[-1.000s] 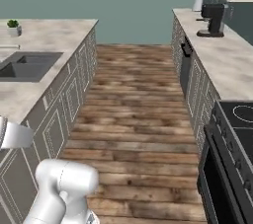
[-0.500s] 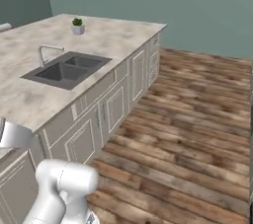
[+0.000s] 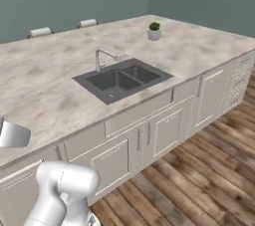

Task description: Place the mayonnaise and mayonnaise from the counter to the top shelf of the fridge. If the existing items in the fridge are on the top shelf, move them to other shelves.

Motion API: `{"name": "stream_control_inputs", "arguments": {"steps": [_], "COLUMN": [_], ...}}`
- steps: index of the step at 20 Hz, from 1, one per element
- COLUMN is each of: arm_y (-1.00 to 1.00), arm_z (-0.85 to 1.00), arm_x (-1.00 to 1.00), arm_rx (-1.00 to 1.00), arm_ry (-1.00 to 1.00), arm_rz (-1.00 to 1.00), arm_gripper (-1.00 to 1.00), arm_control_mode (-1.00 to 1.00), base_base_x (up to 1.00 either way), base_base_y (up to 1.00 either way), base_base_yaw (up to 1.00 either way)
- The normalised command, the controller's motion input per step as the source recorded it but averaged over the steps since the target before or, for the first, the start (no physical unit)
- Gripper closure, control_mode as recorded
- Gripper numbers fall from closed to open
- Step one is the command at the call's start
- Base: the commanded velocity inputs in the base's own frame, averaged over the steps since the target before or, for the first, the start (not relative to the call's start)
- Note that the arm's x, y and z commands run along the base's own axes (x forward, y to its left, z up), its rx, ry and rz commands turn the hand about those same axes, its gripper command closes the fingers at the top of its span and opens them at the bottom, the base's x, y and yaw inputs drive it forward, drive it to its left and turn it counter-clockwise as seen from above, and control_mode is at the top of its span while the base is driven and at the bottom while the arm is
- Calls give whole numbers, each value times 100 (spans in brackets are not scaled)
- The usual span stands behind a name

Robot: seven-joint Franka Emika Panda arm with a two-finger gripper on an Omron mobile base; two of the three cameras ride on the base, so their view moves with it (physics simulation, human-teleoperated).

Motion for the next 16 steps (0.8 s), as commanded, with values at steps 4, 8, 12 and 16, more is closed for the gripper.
{"name": "stream_control_inputs", "arguments": {"steps": [4, 8, 12, 16], "arm_y": [0, 0, 0, 0], "arm_z": [0, 0, 0, 0], "arm_x": [0, 0, 0, 0], "arm_rx": [0, 0, 0, 0], "arm_ry": [0, 0, 0, 0], "arm_rz": [0, 0, 0, 0], "arm_gripper": [-100, -100, -100, -100], "arm_control_mode": [100, 100, 100, 100], "base_base_x": [19, 27, 35, 71], "base_base_y": [-19, -1, -2, -15], "base_base_yaw": [87, 83, 79, 54]}}
